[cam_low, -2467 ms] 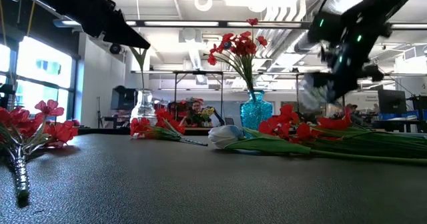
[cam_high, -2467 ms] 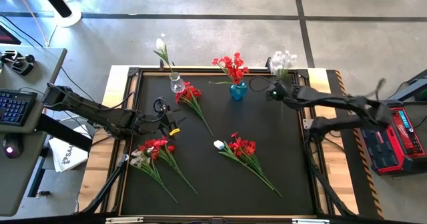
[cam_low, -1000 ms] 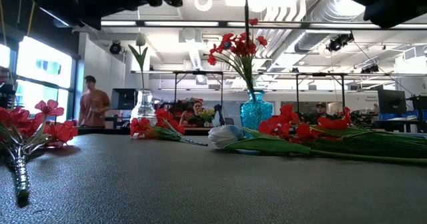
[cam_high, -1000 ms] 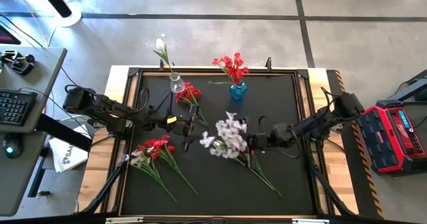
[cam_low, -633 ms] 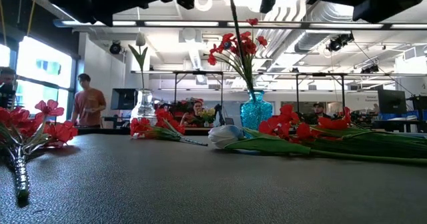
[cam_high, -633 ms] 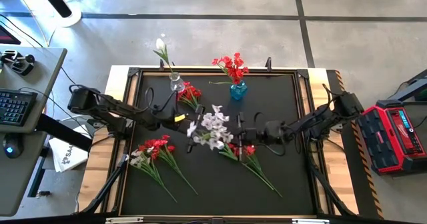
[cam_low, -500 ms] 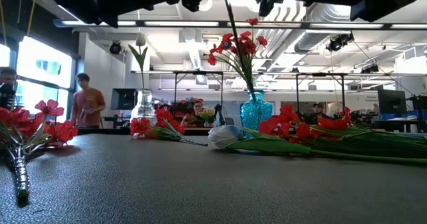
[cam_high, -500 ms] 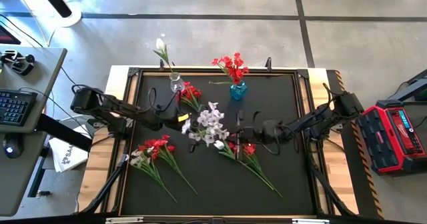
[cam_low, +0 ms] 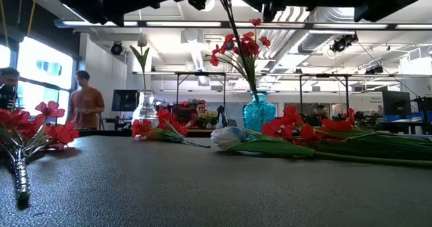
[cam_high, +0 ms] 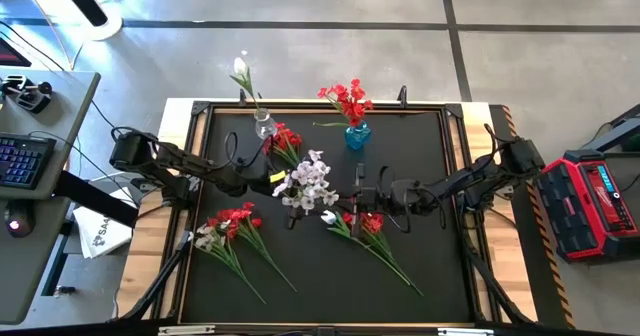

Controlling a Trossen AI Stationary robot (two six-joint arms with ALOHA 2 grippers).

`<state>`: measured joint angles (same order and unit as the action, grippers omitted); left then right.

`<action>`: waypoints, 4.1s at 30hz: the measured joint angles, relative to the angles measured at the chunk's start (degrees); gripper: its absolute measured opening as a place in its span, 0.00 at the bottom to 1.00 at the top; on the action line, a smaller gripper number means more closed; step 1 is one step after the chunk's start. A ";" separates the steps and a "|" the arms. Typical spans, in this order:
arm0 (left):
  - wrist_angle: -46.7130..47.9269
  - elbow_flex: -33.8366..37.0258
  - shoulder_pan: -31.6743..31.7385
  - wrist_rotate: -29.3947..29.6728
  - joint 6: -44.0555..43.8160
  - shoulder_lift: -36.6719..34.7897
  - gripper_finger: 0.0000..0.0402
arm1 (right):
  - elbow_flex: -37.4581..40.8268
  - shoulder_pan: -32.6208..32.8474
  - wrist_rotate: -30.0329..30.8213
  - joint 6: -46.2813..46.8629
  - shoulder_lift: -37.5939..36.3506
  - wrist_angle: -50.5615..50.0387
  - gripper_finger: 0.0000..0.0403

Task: Sort flowers into vase by color
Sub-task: Put the top white flowers into the transparent vase

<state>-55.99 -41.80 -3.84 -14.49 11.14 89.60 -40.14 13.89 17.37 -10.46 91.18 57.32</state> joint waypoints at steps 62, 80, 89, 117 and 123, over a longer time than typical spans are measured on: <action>39.29 5.14 0.09 45.32 10.31 -33.24 0.00 | 0.09 7.06 11.01 -1.62 -10.74 -15.28 0.45; 41.69 6.31 38.58 20.61 0.72 -42.00 0.00 | 0.13 4.72 10.44 1.01 0.57 1.10 0.45; 41.05 6.14 48.70 13.86 -1.54 -33.15 0.00 | 0.13 4.78 8.50 1.44 0.55 1.22 0.45; 69.69 -8.37 52.22 14.66 -1.89 -31.32 0.52 | 0.13 4.78 8.40 1.55 0.55 0.57 0.45; 78.49 -12.87 52.21 27.74 -5.96 -31.39 0.52 | 0.13 4.87 9.51 2.68 0.55 -1.63 0.45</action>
<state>22.50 -54.67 48.37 13.25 5.18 58.22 -40.01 18.76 26.88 -7.78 91.72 55.69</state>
